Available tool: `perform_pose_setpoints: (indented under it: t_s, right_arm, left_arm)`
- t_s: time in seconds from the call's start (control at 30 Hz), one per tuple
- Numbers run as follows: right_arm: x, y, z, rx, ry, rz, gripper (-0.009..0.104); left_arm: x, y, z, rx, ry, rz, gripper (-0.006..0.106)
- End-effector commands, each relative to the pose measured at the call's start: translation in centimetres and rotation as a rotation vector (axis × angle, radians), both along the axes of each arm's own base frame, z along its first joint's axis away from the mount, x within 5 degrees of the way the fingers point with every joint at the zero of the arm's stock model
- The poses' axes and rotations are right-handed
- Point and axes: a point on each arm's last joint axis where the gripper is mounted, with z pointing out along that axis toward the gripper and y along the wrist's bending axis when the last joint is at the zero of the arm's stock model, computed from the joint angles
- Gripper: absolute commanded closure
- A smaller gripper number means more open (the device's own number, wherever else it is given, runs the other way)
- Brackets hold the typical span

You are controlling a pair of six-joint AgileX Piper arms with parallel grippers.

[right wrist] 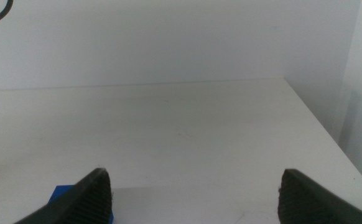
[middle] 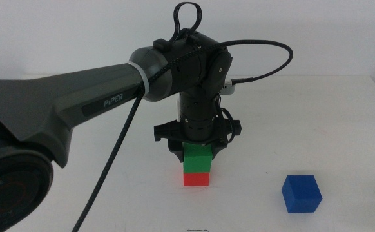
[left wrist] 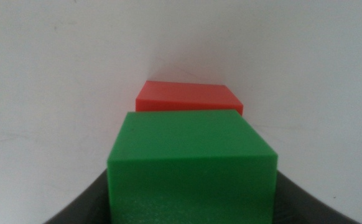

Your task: Stack red cubes first, then green, then blue cubes in a specific spot.

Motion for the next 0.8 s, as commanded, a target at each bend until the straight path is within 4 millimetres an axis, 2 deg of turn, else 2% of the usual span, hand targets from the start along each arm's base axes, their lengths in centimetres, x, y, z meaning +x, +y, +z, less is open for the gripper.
perform_pose_setpoints:
  t_s: [0.0,0.57,0.77]
  right_arm:
    - [-0.16,0.03,1.55,-0.022,-0.112,0.007,0.023]
    - [-0.16,0.03,1.55,-0.022,-0.112,0.007,0.023]
    - [-0.16,0.03,1.55,-0.022,-0.112,0.007,0.023]
  left_arm:
    - [-0.30,0.12,2.76,-0.039,-0.061,-0.004,0.053]
    - [-0.23,0.18,2.79,-0.024,-0.072,-0.053,0.015]
    - [-0.40,0.29,3.47,-0.029,-0.087,-0.096,0.009]
